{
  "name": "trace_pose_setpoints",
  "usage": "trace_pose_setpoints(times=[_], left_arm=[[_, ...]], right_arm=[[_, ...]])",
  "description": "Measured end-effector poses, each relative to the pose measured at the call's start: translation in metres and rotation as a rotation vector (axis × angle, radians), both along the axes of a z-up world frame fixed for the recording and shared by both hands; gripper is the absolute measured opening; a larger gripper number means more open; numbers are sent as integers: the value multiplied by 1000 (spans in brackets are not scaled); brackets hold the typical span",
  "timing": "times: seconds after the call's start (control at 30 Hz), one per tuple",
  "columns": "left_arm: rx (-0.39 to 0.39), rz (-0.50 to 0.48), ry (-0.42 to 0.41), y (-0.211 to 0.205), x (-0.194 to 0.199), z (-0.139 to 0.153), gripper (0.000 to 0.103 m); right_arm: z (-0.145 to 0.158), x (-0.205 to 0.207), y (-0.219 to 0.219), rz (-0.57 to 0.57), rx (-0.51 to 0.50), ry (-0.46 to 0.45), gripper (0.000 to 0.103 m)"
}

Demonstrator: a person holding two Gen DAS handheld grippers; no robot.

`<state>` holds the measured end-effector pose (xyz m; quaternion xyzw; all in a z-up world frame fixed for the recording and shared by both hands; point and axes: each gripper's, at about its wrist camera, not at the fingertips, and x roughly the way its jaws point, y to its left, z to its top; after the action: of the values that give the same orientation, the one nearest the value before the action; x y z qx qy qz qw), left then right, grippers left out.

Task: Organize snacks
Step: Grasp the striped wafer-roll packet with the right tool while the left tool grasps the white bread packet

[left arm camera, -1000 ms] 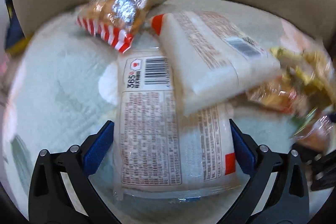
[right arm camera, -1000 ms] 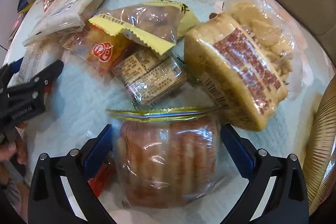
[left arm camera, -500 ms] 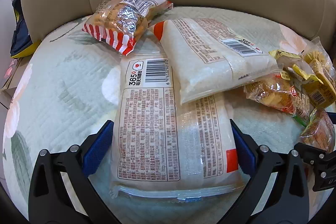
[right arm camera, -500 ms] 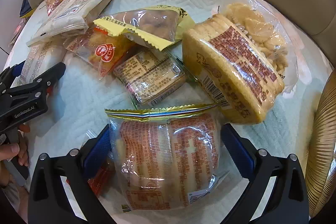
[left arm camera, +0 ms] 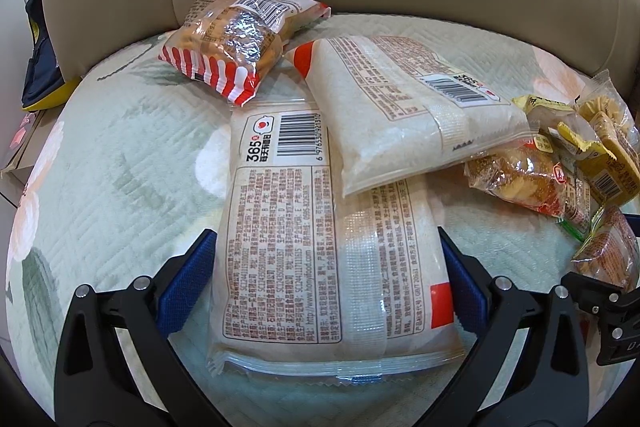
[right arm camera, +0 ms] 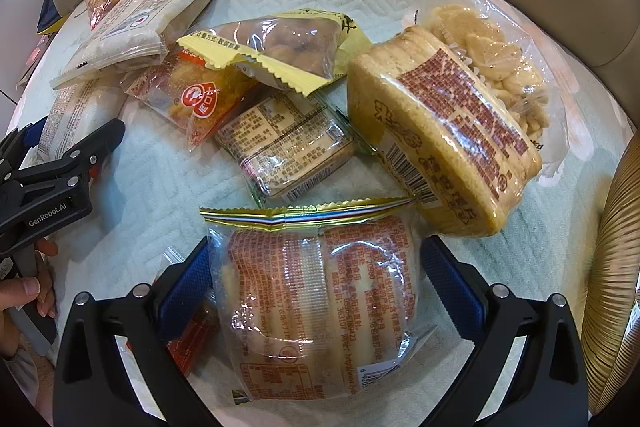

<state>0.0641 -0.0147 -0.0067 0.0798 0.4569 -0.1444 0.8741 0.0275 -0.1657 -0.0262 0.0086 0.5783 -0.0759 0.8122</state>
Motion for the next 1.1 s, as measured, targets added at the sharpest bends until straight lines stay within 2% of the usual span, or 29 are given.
trace_pose_setpoints(times=[0.53, 1.1], left_arm=[[2, 2, -3, 0, -1, 3, 100], [5, 2, -5, -1, -1, 2, 100]], right_arm=[[-2, 5, -6, -4, 6, 22, 98], [-4, 4, -19, -43, 55, 115, 98]])
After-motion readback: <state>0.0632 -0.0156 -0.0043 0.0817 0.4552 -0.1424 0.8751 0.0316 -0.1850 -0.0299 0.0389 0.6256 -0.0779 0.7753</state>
